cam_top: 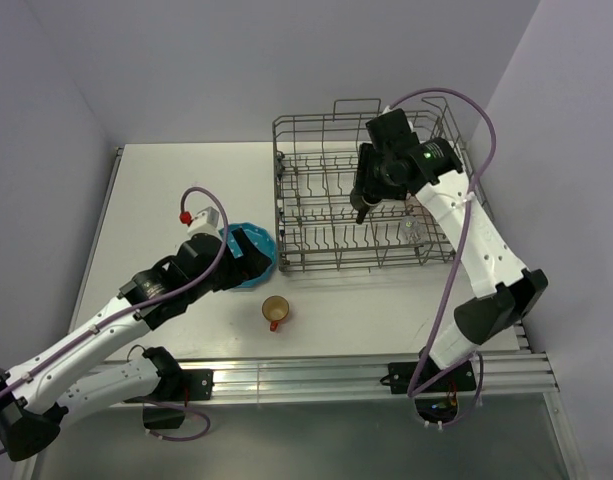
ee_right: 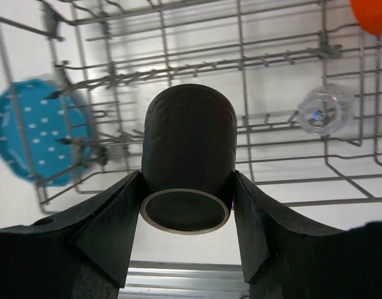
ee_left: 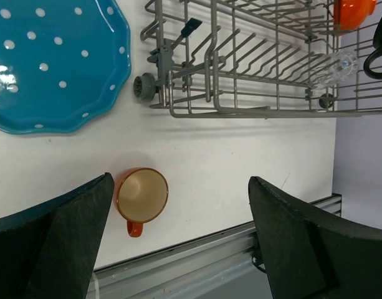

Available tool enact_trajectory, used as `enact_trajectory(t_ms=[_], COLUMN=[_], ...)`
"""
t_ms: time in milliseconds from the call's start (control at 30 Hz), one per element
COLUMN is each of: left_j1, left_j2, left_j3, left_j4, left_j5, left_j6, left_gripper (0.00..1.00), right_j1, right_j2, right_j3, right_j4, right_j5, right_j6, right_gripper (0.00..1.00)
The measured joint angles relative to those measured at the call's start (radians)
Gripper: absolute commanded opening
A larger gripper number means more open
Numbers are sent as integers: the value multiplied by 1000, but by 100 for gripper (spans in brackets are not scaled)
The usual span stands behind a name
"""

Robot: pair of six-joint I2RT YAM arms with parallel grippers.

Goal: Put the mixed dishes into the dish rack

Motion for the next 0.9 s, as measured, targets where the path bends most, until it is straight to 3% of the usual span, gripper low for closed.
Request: enact_trajectory(t_ms=[500,900], left_j1=[0,0], left_j2=[3,2], left_j3=[-58,-75], left_j4=[24,35], left_j5=[12,15], left_j6=[0,0], left_gripper=[95,96], right_j1=[0,0], right_j2=[120,129], right_j3=[29,-98], right_j4=[-97,-65], right_j5=[114,107], right_j6=[-15,-21], right_gripper=[0,0])
